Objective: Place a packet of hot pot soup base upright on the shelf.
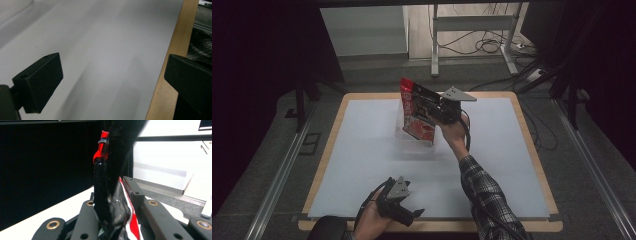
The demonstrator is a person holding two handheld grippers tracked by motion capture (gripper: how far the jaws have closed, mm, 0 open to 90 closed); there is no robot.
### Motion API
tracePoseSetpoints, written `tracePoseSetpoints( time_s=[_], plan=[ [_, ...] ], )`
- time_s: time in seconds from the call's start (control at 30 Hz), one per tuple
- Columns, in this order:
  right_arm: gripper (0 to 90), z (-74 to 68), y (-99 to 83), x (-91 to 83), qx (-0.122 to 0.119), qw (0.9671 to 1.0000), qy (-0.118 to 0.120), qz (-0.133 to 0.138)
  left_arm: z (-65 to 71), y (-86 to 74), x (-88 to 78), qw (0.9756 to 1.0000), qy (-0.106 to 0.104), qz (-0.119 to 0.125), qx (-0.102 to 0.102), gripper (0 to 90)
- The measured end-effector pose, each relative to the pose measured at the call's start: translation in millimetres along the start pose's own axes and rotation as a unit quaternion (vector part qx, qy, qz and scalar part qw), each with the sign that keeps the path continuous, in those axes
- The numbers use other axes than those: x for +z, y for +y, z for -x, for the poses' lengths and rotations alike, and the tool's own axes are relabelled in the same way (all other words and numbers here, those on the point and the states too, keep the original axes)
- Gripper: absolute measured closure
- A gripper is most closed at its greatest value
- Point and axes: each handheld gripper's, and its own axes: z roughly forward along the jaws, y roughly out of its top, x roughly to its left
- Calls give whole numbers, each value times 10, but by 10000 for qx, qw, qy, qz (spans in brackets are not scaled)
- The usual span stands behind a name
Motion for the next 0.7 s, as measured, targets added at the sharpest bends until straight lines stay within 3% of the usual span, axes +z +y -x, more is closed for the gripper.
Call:
tracePoseSetpoints(
  time_s=[0.27,0.53,0.7],
  plan=[
    [742,-49,-138,63,-89,9999,15,-138,1,0,1,10000,-8,-10,19,20],
    [693,36,-243,-4,33,9997,4,-236,17,3,21,10000,-23,-78,47,21],
    [597,64,-235,-35,21,9998,-56,-193,17,2,23,10000,-18,-76,47,21]
  ],
)
